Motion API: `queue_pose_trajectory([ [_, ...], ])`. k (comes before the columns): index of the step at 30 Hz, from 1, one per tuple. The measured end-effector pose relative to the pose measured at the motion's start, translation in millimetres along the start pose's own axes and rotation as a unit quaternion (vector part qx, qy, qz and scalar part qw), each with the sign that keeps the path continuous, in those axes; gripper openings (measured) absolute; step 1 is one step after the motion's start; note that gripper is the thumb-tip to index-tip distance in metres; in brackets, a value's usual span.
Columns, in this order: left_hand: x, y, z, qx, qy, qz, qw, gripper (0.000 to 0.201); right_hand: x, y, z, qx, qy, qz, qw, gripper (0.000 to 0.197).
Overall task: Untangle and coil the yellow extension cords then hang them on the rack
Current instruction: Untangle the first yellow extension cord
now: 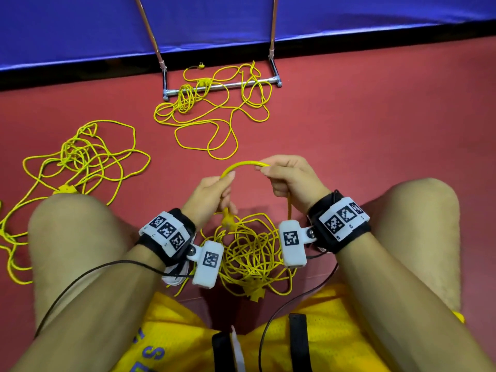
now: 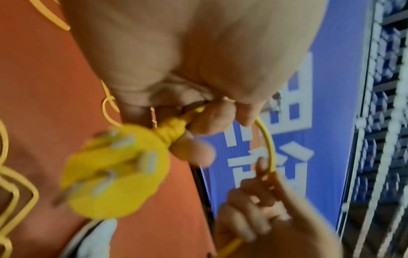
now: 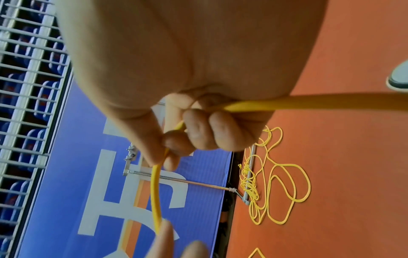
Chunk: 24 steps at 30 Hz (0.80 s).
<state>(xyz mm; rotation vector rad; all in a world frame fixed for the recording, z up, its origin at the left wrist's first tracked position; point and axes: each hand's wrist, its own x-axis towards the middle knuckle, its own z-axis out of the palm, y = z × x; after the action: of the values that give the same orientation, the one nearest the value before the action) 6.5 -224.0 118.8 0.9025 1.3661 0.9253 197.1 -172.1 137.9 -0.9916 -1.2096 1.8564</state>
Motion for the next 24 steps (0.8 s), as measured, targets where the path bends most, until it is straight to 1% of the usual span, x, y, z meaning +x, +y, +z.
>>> queue_pose_trajectory([
  [1,-2,3,2,-0.053,-0.007,-0.025,0.998,0.050,2,1,0,-0.018,0.035,-0.013,0.999,0.003],
  [3,-5,12,1,-0.161,-0.016,-0.061,0.985,0.054,6,8,-4,-0.101,0.101,-0.031,0.989,0.012],
  [5,-5,21,-8,-0.265,-0.030,-0.074,0.961,0.056,10,20,-10,-0.208,0.134,-0.018,0.969,0.025],
  [6,-4,26,-13,-0.313,-0.044,-0.073,0.946,0.057,12,27,-14,-0.277,0.134,0.006,0.951,0.037],
  [8,-2,33,-20,-0.376,-0.062,-0.058,0.923,0.059,12,41,-19,-0.407,0.112,0.092,0.902,0.062],
  [9,-2,35,-21,-0.396,-0.060,-0.050,0.915,0.057,11,46,-18,-0.444,0.095,0.128,0.882,0.069],
  [11,-5,36,-18,-0.426,-0.034,-0.033,0.903,0.050,10,55,-13,-0.479,0.064,0.165,0.860,0.075],
  [13,-7,37,-14,-0.437,-0.006,-0.010,0.900,0.042,11,60,-9,-0.479,0.057,0.177,0.858,0.067],
  [15,-9,38,-15,-0.430,0.012,0.012,0.903,0.038,11,61,-10,-0.469,0.063,0.184,0.862,0.057],
  [17,-10,42,-20,-0.423,0.015,0.031,0.905,0.041,11,61,-16,-0.494,0.062,0.193,0.846,0.064],
  [18,-10,43,-23,-0.410,0.017,0.040,0.911,0.043,10,60,-19,-0.506,0.064,0.196,0.838,0.068],
  [19,-10,44,-25,-0.391,0.026,0.047,0.919,0.043,9,59,-21,-0.510,0.066,0.193,0.836,0.068],
  [21,-9,44,-26,-0.365,0.060,0.059,0.927,0.042,8,55,-19,-0.501,0.060,0.174,0.846,0.056],
  [22,-8,43,-25,-0.354,0.080,0.071,0.929,0.052,7,53,-16,-0.493,0.049,0.151,0.855,0.046],
  [24,-4,39,-23,-0.305,0.125,0.114,0.937,0.081,2,49,-6,-0.484,0.021,0.084,0.871,0.028],
])
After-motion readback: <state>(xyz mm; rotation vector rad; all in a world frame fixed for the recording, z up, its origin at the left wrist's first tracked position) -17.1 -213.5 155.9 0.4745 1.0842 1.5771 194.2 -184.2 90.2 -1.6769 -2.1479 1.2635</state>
